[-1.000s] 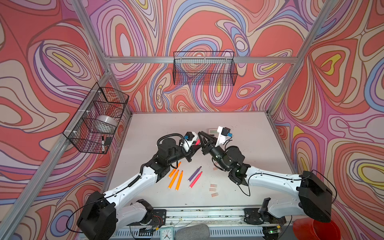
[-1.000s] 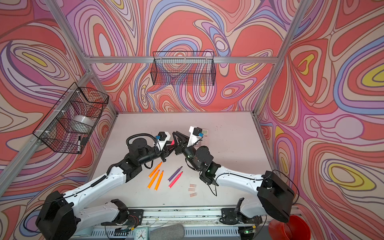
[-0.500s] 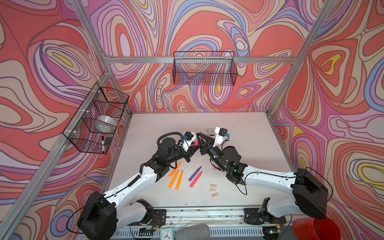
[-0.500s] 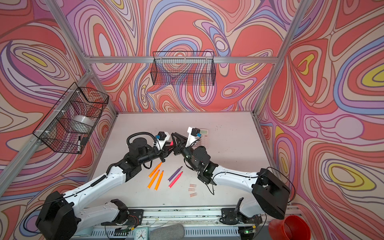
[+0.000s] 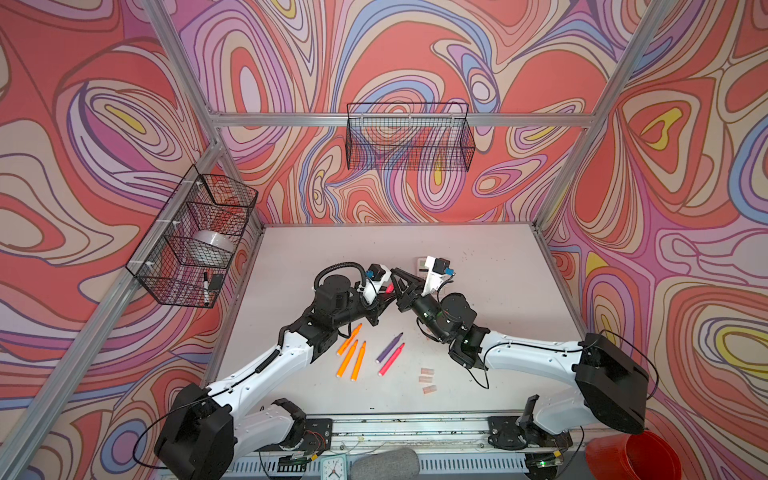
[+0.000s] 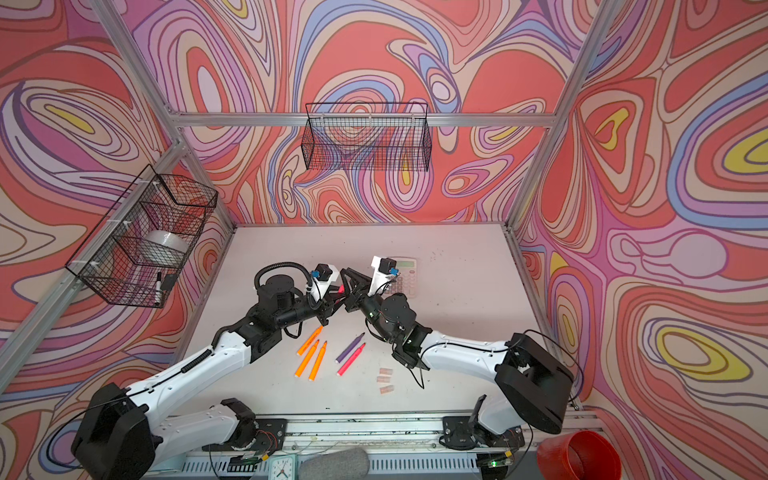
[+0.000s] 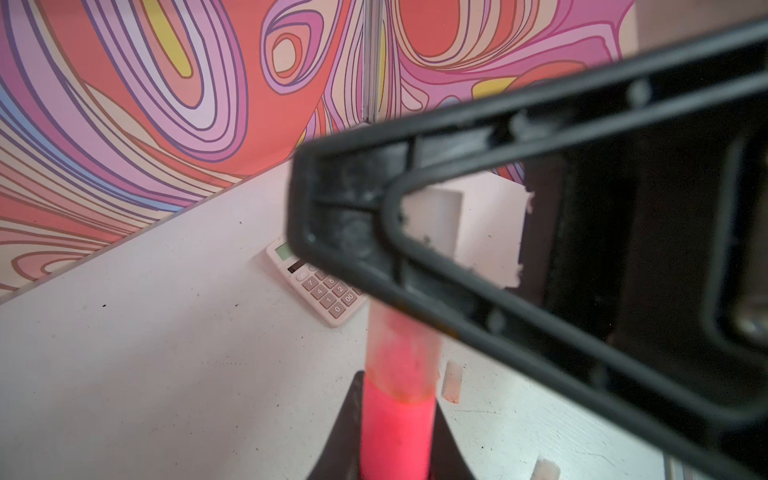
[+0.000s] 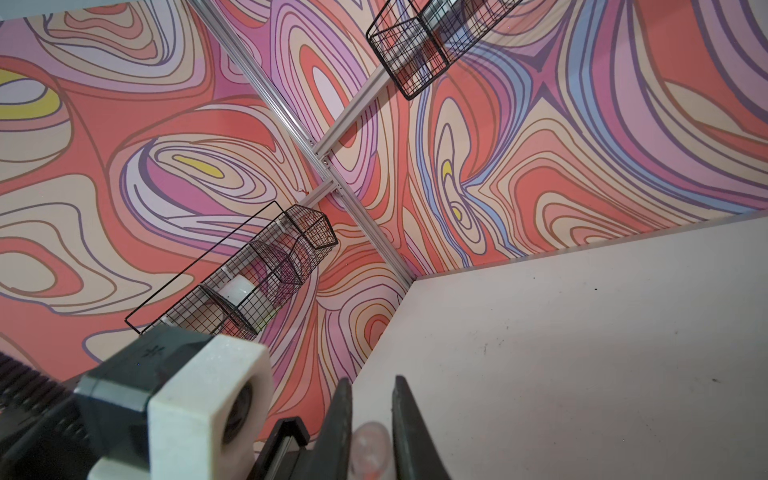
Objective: Insert the pens into the pen caps
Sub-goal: 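Press the cap down onto the pink pen tip with the right gripper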
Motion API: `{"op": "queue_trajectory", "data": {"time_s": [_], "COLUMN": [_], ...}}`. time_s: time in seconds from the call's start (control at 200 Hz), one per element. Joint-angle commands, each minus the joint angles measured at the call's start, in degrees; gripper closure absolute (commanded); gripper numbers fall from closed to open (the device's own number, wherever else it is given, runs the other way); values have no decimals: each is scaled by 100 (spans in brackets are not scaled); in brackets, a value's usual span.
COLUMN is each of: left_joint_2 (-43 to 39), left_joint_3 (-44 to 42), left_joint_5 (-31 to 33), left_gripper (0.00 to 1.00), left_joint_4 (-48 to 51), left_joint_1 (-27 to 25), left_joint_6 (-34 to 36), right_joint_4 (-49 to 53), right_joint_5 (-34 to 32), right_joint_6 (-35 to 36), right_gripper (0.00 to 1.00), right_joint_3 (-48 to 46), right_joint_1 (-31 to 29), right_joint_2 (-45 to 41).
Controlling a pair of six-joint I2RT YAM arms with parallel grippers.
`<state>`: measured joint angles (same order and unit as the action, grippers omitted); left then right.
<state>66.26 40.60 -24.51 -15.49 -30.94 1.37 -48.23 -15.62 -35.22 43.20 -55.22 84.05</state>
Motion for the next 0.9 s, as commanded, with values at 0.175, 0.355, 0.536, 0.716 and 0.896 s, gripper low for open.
{"op": "queue_trajectory", "data": {"time_s": [0.175,0.355,0.536,0.716,0.896], "left_joint_2": [-145,-589,-1221,-1633,-1678], "left_joint_3": [951,28,-1047,-1807,-2096], "left_joint_5": [2278,1846,1724,1675,1759], "left_gripper": [100,100,100,100,100], "left_joint_4": [-5281,-4817,-4263,-3549,-3065], "left_joint_1": [978,960,908,912,907], "left_joint_6": [-1249,-1271,-1196,-1347,-1550], "right_joint_4": [2757,2969,2901,2644,2509], "right_joint_5": [1702,1357,1564,1915,2121], "right_joint_6": [-124,-7,-109,-180,-224], "right_gripper": [100,100,100,100,100], "right_joint_3": [-570,-16,385,628,860], "right_joint_1": [-1074,-1053,-778,-613,-608], "right_joint_2": [314,233,473,773,1138]}}
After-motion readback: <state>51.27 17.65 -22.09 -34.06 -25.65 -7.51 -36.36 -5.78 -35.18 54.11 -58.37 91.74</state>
